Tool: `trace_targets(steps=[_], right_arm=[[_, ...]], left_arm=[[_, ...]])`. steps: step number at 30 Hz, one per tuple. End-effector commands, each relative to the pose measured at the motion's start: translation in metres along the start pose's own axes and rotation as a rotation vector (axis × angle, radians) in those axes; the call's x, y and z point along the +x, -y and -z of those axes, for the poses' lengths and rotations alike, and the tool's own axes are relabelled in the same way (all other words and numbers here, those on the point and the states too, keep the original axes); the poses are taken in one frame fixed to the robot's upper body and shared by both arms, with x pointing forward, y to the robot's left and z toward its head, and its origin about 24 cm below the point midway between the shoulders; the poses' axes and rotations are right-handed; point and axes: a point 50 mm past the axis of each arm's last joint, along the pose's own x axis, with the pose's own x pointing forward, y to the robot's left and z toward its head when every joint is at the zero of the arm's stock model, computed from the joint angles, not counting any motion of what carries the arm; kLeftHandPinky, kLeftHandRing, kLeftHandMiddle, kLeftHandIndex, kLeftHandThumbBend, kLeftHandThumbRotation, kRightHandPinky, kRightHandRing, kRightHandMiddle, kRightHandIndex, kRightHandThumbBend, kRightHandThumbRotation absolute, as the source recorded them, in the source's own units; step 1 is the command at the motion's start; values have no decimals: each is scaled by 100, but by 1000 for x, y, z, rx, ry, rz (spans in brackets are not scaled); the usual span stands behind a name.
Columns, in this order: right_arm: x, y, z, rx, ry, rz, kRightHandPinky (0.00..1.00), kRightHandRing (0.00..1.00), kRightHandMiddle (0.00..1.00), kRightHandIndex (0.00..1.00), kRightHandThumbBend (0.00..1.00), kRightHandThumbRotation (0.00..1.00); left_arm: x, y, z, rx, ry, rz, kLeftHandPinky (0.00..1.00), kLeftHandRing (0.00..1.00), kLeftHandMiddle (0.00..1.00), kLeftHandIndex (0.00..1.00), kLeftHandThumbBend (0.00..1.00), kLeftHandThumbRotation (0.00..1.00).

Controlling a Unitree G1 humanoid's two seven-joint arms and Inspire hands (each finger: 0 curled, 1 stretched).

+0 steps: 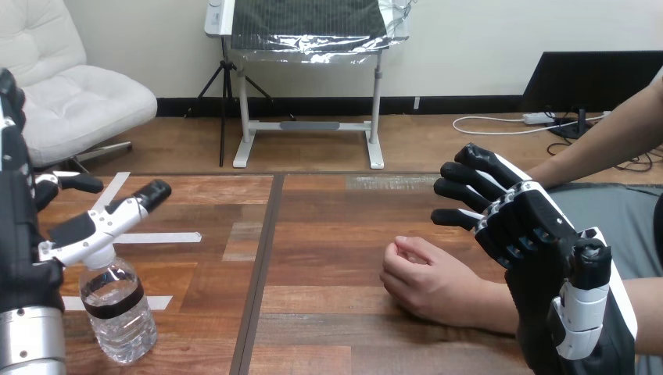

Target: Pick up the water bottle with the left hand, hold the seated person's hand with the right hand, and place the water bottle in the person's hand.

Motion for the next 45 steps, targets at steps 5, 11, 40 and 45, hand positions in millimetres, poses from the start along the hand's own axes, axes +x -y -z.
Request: trace_targets(steps=[5,11,40,45], right_arm=[[14,1,-7,-3,68,-30,71,81,82,83,81,100],[14,1,-8,-6,70,-30,71,81,82,83,81,100],[15,1,-8,-6,70,-31,72,81,82,83,81,100],[15,1,-8,-7,69,-31,72,81,82,83,81,100]], left_arm=[[14,5,-1,66,4,25,98,100,100,100,100,5],[14,4,4,98,-33,34,100,100,100,100,100,5],[10,2,25,168,-155,64,100,100,100,100,100,16],[10,2,25,167,-158,68,100,100,100,100,100,16]])
